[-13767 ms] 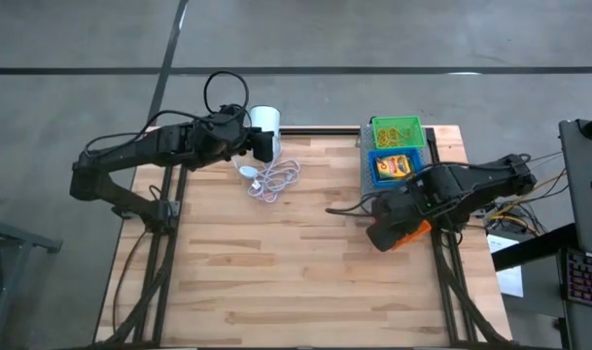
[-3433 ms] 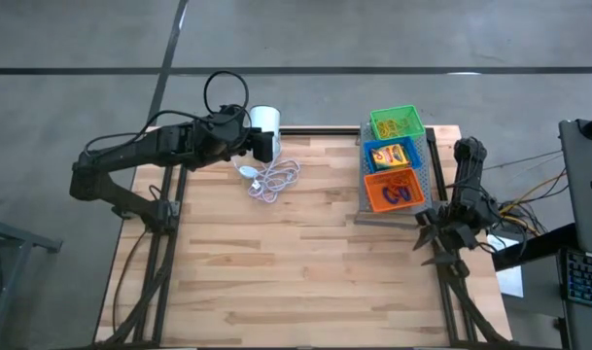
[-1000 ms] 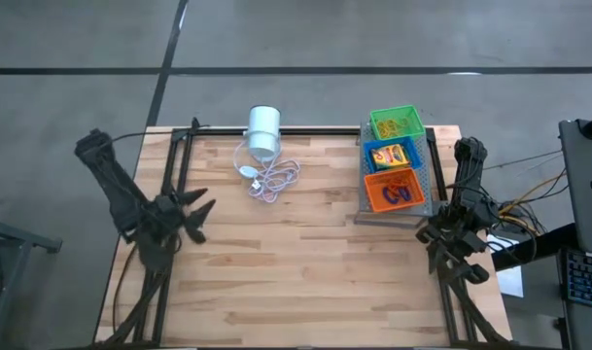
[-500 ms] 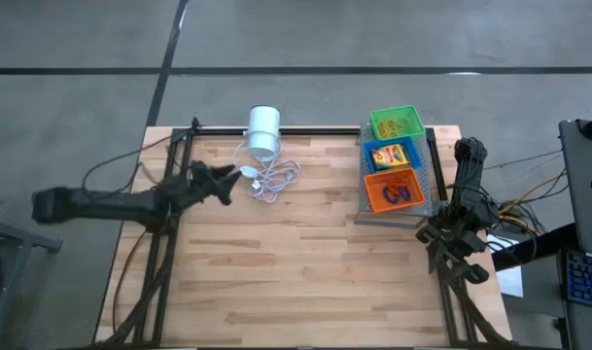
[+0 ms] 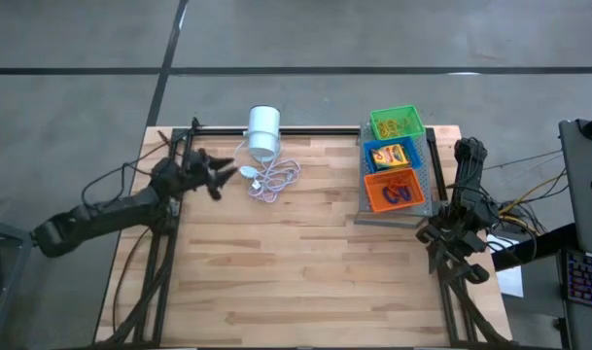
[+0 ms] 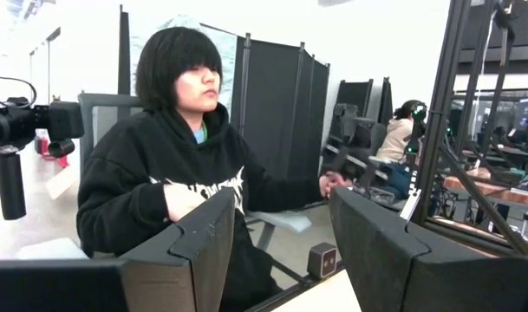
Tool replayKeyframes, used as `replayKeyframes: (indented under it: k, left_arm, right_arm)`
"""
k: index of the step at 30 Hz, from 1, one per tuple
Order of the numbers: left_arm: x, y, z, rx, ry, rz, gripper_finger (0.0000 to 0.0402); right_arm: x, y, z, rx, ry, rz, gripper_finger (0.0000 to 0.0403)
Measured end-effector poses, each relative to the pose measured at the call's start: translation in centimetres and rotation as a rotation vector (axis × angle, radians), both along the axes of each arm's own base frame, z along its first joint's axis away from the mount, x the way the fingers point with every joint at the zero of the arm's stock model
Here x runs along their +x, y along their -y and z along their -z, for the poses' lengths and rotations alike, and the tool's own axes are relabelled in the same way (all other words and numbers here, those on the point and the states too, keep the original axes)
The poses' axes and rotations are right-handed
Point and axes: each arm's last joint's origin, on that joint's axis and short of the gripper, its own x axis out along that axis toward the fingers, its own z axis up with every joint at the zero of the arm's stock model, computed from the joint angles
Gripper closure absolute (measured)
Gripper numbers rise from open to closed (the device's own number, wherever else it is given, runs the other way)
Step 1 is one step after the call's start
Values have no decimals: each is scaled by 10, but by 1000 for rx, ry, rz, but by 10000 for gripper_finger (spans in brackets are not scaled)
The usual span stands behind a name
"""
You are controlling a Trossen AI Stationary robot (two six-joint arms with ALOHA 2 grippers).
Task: Pick & Place Office Desk Supplies
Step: Return to Home Position
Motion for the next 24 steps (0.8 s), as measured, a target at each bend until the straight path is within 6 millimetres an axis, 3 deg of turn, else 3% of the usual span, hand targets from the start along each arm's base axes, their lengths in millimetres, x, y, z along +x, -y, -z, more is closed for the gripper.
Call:
replayKeyframes:
  k: [4,8,15,24]
  left_arm:
    - [-5,-6,9,-54,-84,-282,190]
    - [1,2,11,49,-161,-154,190]
    - [12,34,-5,280,-90,46,190]
    - [-1,58,2,238,-170,135,190]
  right_arm:
    - [0,0,0,-1,0,1,216]
    - [0,0,0,0,0,0,216]
    - [0,0,0,-1,-1,0,216]
    - [0,0,0,-1,0,0,216]
